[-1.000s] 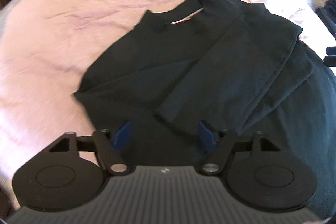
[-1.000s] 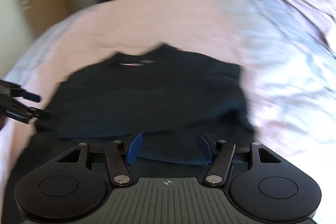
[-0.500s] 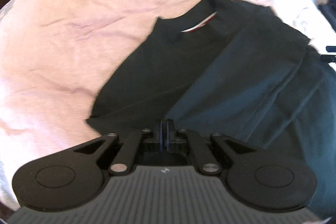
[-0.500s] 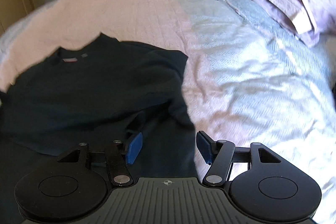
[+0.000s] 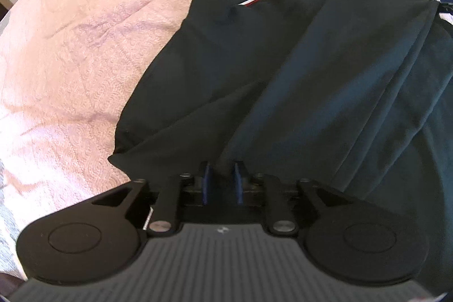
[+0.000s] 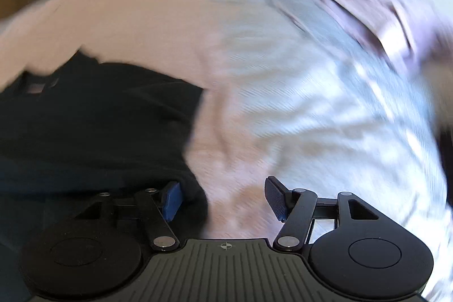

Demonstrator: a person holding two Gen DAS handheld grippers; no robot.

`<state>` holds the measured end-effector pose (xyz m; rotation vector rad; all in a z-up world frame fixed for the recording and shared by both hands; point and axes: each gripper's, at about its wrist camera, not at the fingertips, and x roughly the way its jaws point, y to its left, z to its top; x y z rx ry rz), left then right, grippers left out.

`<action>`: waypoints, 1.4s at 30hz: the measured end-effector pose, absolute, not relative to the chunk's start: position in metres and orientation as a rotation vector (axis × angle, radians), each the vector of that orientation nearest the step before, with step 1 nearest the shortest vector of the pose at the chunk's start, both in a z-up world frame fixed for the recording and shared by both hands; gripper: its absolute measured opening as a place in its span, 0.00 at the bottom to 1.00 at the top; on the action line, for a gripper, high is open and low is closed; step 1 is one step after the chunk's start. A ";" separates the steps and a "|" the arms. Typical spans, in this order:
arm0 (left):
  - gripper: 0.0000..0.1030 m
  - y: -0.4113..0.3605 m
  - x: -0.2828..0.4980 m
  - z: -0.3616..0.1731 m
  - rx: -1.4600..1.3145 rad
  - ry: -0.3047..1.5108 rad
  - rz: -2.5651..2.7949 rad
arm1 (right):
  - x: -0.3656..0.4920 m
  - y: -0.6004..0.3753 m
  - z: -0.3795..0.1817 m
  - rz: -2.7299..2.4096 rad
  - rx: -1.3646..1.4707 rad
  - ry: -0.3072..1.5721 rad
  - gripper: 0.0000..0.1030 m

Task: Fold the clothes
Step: 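Grasp the sweater hem with the left tool while the right tool grasps it too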

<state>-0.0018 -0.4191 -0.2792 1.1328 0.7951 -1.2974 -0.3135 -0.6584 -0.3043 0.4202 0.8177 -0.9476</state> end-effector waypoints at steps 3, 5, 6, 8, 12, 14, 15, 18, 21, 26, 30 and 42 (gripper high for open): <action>0.18 -0.415 -0.001 -0.274 1.131 0.793 -1.265 | -0.324 -0.655 -0.307 -0.924 0.439 0.857 0.59; 0.18 -0.411 0.000 -0.268 1.117 0.796 -1.246 | -0.332 -0.651 -0.305 -0.948 0.461 0.864 0.59; 0.18 -0.408 0.000 -0.263 1.104 0.798 -1.242 | -0.338 -0.648 -0.301 -0.956 0.482 0.857 0.59; 0.19 -0.398 -0.002 -0.256 1.073 0.804 -1.243 | -0.345 -0.637 -0.293 -0.958 0.498 0.841 0.59; 0.22 -0.376 -0.010 -0.249 1.016 0.849 -1.255 | -0.355 -0.599 -0.277 -0.903 0.539 0.818 0.59; 0.22 -0.360 -0.019 -0.256 1.028 0.885 -1.259 | -0.359 -0.579 -0.275 -0.861 0.564 0.821 0.59; 0.22 -0.353 -0.024 -0.262 1.046 0.894 -1.256 | -0.362 -0.570 -0.276 -0.838 0.576 0.836 0.59; 0.23 -0.330 -0.037 -0.276 1.093 0.911 -1.222 | -0.371 -0.546 -0.287 -0.797 0.577 0.930 0.59; 0.23 -0.305 -0.048 -0.271 1.076 0.914 -1.177 | -0.386 -0.534 -0.287 -0.771 0.580 0.990 0.59; 0.27 -0.260 -0.076 -0.251 0.991 0.956 -1.122 | -0.395 -0.518 -0.270 -0.655 0.547 1.037 0.59; 0.29 -0.223 -0.108 -0.249 1.004 0.970 -1.148 | -0.395 -0.500 -0.260 -0.539 0.511 1.070 0.59; 0.45 -0.106 -0.190 -0.239 1.248 0.626 -1.571 | -0.403 -0.386 -0.251 -0.437 0.371 1.138 0.59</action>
